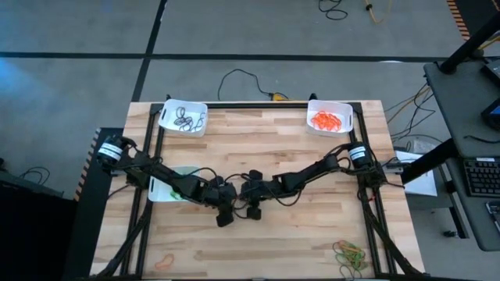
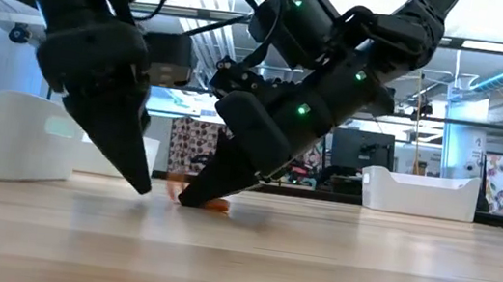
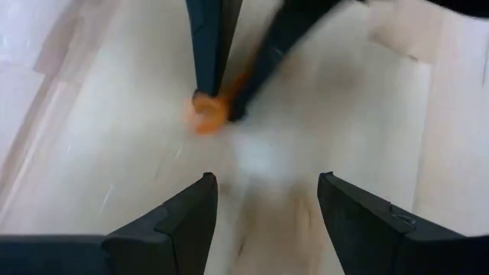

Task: Sort rubber bands into baskets
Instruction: Put the orange rubber band into the top right white bin

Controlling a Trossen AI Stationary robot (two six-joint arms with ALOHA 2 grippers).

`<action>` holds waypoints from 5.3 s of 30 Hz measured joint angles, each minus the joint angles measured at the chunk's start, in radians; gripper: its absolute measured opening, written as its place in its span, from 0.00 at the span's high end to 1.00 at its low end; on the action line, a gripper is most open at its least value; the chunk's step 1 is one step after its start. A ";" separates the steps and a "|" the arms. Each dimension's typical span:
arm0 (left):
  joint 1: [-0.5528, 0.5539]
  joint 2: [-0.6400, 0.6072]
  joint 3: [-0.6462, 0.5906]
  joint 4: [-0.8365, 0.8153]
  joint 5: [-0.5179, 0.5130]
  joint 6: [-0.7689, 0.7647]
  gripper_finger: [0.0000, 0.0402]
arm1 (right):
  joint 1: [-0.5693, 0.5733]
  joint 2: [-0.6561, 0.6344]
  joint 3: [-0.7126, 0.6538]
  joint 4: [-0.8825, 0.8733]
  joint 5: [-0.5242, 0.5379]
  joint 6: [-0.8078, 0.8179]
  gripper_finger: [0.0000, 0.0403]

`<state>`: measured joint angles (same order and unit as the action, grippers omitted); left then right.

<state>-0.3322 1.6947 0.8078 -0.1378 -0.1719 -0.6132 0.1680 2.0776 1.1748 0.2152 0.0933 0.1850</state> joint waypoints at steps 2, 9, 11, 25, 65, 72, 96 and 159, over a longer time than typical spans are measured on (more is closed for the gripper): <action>-0.013 -0.013 0.000 -0.010 0.000 -0.010 0.48 | -0.009 -0.011 0.000 -0.024 -0.011 0.003 0.95; -0.092 -0.094 -0.001 -0.165 0.012 -0.121 0.48 | -0.042 -0.178 -0.011 -0.364 -0.001 -0.042 0.97; -0.127 -0.136 -0.001 -0.199 0.034 -0.164 0.48 | -0.064 -0.262 -0.012 -0.487 0.040 -0.082 0.97; -0.244 -0.269 0.187 -0.478 0.107 -0.280 0.48 | -0.540 -0.758 -0.156 -0.929 0.356 -0.095 0.97; -0.673 0.030 0.328 -0.601 0.546 -0.997 0.62 | -0.938 -0.878 -0.254 -0.815 0.108 0.026 0.53; -0.673 0.132 0.328 -0.580 0.602 -0.963 0.61 | -0.835 -1.083 -0.253 -0.760 0.115 0.046 0.52; -0.661 0.201 0.270 -0.642 0.547 -0.829 0.98 | -0.658 -1.133 -0.253 -0.643 0.069 0.033 0.65; 0.221 0.400 0.476 -0.008 0.283 0.190 1.00 | 0.069 -0.419 -0.556 0.110 0.143 -0.145 0.53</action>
<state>-0.1112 2.0944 1.2836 -0.1455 0.1110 -0.4234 0.2371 1.6585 0.6185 0.3249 0.2364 0.0399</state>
